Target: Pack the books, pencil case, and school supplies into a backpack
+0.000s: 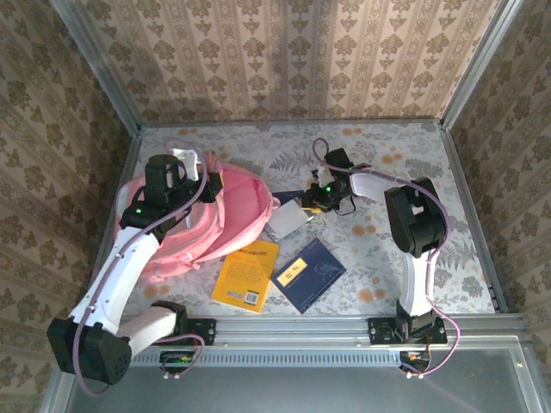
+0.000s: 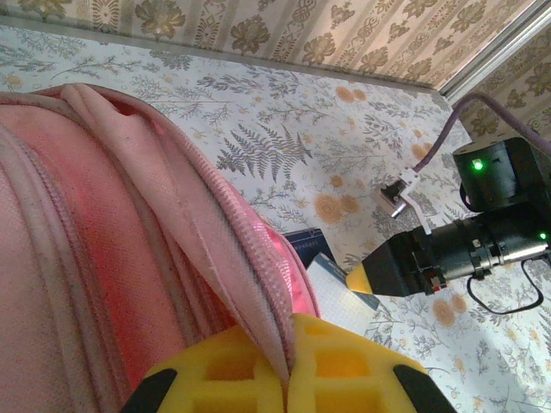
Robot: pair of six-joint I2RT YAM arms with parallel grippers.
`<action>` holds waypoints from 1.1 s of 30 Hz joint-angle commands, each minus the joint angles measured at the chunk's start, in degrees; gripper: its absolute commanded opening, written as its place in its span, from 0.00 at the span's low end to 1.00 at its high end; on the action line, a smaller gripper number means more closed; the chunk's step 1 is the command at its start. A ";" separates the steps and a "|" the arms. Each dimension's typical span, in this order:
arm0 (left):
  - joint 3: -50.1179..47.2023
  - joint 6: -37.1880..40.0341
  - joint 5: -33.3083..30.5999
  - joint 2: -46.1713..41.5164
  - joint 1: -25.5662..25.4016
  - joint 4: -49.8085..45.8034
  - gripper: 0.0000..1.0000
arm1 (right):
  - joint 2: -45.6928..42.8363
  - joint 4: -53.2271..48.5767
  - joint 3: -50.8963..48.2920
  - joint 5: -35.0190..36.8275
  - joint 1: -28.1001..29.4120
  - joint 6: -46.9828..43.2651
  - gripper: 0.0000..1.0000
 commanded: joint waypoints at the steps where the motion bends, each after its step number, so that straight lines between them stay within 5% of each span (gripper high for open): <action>1: -0.55 1.59 0.80 -0.92 -0.54 2.41 0.00 | -3.89 3.66 -2.31 -5.78 0.46 2.91 0.30; 16: -0.57 1.50 1.32 -0.18 -0.80 2.85 0.00 | -10.51 29.56 -16.60 -21.88 1.59 19.72 0.35; 33: 0.66 1.59 3.51 0.09 -0.91 1.63 0.00 | -4.01 25.63 -14.27 -18.48 6.08 17.10 0.31</action>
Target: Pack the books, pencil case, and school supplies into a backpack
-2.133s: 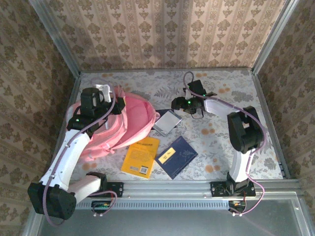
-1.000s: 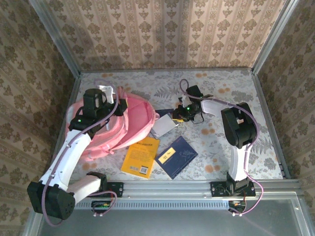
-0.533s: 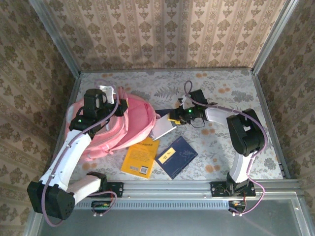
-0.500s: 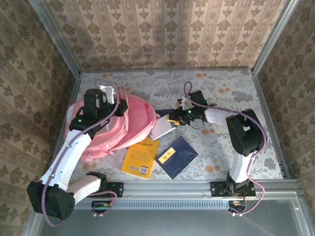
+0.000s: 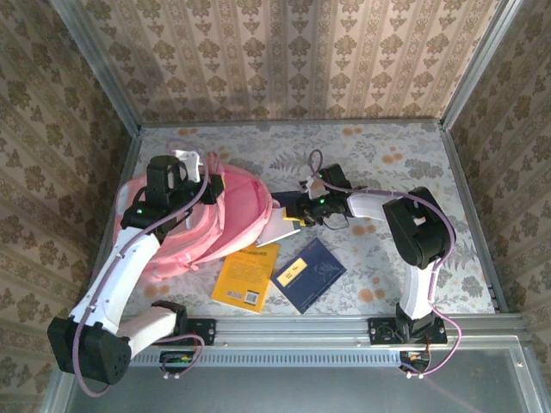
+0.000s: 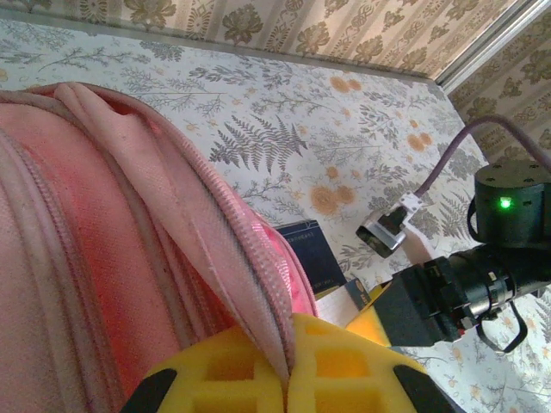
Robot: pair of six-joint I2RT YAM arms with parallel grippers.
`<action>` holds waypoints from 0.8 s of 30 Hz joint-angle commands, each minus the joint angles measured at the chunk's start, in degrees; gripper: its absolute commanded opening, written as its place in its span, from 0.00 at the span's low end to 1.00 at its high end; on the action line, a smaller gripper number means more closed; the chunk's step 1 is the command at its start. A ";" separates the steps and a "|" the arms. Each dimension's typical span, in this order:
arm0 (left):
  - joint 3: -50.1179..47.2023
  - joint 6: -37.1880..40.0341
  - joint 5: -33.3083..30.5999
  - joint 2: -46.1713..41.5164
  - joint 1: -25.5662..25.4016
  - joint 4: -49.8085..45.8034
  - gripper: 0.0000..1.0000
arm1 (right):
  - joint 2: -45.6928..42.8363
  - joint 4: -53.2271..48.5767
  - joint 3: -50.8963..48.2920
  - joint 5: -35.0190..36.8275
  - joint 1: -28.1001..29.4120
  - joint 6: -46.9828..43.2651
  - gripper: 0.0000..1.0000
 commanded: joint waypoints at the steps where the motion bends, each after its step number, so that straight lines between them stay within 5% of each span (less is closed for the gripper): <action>1: 0.97 0.85 2.94 0.28 -0.48 1.77 0.00 | 1.37 2.61 -0.34 0.10 0.99 1.40 0.30; 10: 7.40 3.13 4.22 0.26 -0.31 -5.19 0.00 | -7.94 5.43 -7.79 9.13 -0.34 4.19 0.01; 17: 16.21 7.73 2.85 -4.39 1.22 -13.19 0.00 | -26.11 -0.63 -14.15 20.66 -3.29 4.58 0.00; 24: 16.56 8.44 5.17 -7.55 2.84 -12.43 0.00 | -45.43 -18.15 -13.67 44.62 -3.20 -1.75 0.00</action>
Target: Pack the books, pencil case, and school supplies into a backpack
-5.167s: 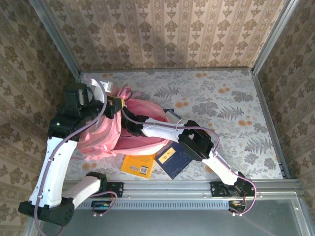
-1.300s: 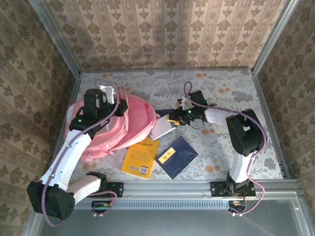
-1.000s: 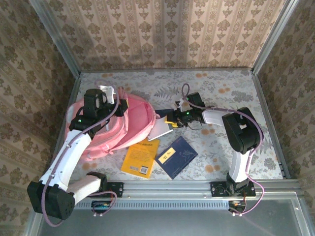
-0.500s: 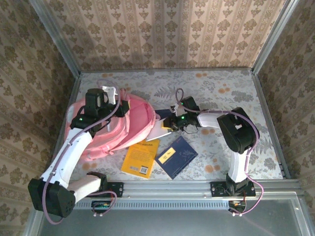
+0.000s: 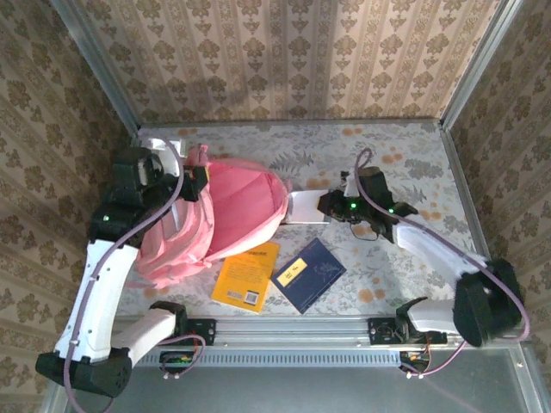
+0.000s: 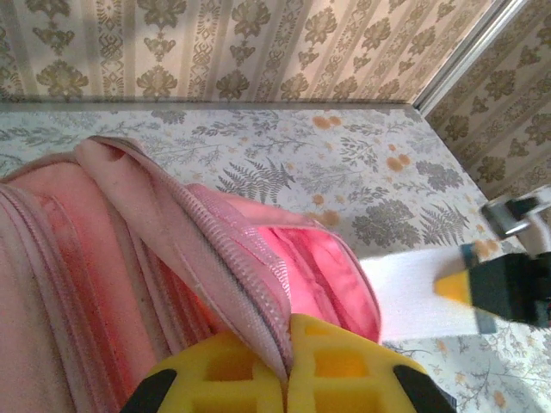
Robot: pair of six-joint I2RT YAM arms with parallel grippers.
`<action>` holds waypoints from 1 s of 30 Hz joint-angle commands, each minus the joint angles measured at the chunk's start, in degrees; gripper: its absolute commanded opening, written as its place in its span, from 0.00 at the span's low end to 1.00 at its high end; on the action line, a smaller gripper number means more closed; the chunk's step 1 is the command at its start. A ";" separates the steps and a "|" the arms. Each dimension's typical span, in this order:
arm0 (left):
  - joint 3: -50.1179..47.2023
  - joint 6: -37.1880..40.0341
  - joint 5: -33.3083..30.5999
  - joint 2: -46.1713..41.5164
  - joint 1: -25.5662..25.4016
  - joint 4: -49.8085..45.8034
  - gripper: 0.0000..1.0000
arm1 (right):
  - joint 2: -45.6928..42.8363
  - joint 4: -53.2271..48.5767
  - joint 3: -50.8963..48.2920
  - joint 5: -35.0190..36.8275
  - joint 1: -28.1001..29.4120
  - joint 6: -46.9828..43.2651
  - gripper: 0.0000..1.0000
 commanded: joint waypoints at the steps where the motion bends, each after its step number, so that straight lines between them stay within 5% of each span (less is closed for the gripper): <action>1: 0.94 1.32 4.78 -2.51 0.35 5.40 0.00 | -8.13 -8.68 0.50 16.69 -0.21 -3.30 0.00; 6: 0.36 2.23 9.53 -2.31 0.57 7.52 0.00 | -16.50 -12.23 1.74 22.12 -0.01 -6.14 0.00; 16: -2.81 3.89 17.90 -3.83 -1.97 9.28 0.00 | -16.08 -1.12 2.97 3.40 6.46 0.06 0.00; 22: -3.53 3.56 21.17 -5.18 -3.03 10.31 0.00 | -11.35 8.34 2.91 2.75 13.46 7.05 0.00; 30: -1.64 3.82 23.45 -4.96 -3.73 11.16 0.00 | 2.34 20.00 4.94 10.58 23.53 24.51 0.00</action>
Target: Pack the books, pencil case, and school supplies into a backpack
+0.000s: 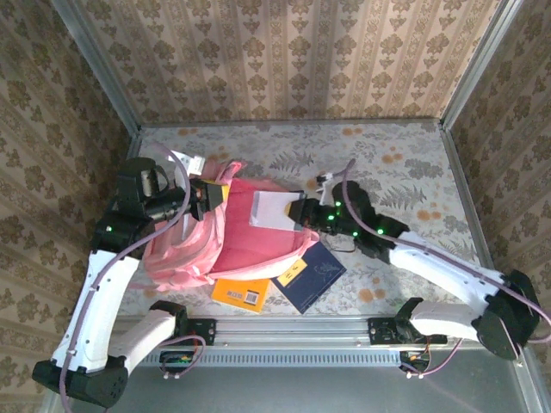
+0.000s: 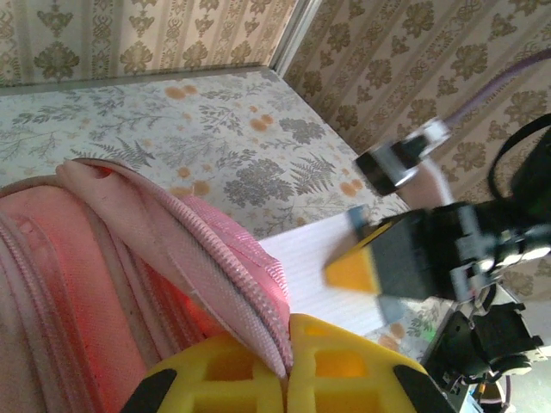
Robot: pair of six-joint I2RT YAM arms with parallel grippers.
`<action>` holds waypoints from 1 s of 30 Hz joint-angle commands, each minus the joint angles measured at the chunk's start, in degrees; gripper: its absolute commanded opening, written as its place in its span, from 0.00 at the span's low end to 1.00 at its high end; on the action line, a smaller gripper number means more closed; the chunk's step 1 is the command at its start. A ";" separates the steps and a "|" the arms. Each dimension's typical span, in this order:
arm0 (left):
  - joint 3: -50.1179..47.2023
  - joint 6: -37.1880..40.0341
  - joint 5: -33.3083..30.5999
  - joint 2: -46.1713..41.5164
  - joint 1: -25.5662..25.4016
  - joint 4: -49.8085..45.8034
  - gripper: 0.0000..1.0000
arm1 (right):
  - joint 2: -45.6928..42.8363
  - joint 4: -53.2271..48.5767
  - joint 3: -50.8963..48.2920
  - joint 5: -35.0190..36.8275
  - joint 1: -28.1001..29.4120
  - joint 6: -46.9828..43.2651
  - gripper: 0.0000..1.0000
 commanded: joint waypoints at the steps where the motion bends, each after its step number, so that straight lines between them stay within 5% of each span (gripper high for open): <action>1: 3.35 2.31 4.87 -1.54 -0.94 8.11 0.00 | 5.32 9.21 4.16 3.52 3.07 9.72 0.00; 9: 3.03 3.22 3.84 -1.88 -1.51 7.78 0.00 | 21.85 13.85 14.94 6.07 8.03 13.39 0.00; 24: 3.39 2.21 2.33 -1.74 -2.66 9.48 0.00 | 51.73 -10.18 49.67 16.70 14.00 19.13 0.00; 30: 3.21 2.27 0.97 -1.08 -2.94 9.54 0.00 | 60.99 -4.20 54.88 16.26 15.40 20.28 0.23</action>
